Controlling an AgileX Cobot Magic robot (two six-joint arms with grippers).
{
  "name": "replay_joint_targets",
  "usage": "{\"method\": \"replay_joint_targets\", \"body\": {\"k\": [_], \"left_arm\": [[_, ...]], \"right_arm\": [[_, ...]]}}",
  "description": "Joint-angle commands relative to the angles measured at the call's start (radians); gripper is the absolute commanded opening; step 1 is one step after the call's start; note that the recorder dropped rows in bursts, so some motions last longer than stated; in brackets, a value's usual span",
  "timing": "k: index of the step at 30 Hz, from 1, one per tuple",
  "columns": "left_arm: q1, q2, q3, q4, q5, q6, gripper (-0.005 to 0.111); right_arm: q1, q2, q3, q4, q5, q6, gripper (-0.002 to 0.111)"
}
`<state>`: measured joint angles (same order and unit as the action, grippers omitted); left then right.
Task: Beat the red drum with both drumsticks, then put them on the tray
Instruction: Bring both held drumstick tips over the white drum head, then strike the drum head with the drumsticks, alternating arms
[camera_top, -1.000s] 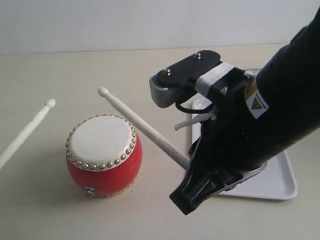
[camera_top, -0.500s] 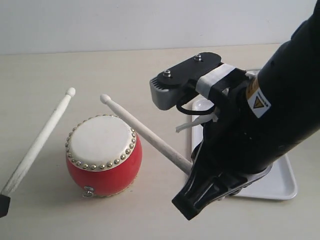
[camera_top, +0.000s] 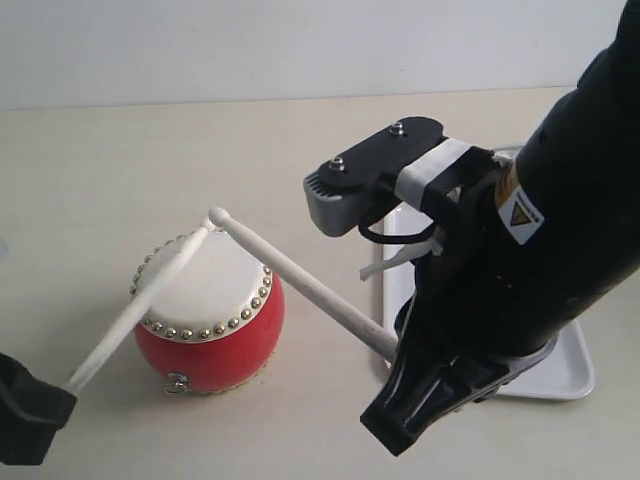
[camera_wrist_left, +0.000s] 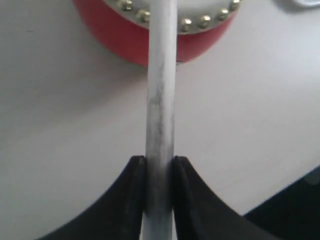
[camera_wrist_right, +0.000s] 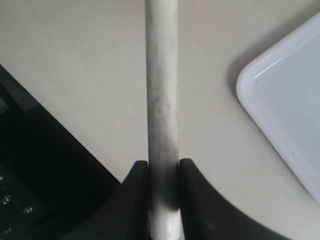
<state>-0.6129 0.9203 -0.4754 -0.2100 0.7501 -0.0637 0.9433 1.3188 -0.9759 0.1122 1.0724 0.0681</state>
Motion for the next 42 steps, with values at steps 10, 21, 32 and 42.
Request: {"method": "replay_joint_targets", "body": {"k": [10, 21, 32, 42], "left_arm": [[-0.015, -0.124, -0.249, 0.22, 0.471, -0.049, 0.0], [-0.015, -0.208, -0.19, 0.134, 0.471, 0.006, 0.0], [-0.015, -0.235, -0.205, 0.156, 0.471, 0.006, 0.0], [-0.015, -0.042, -0.205, 0.168, 0.471, 0.135, 0.0]], "right_arm": [[-0.002, -0.002, -0.007, 0.008, 0.03, -0.032, 0.0], [-0.002, 0.033, -0.007, 0.024, 0.005, -0.068, 0.0], [-0.002, 0.112, -0.027, 0.024, 0.067, -0.068, 0.0], [-0.002, 0.164, -0.172, -0.019, 0.149, -0.08, 0.0]]}}
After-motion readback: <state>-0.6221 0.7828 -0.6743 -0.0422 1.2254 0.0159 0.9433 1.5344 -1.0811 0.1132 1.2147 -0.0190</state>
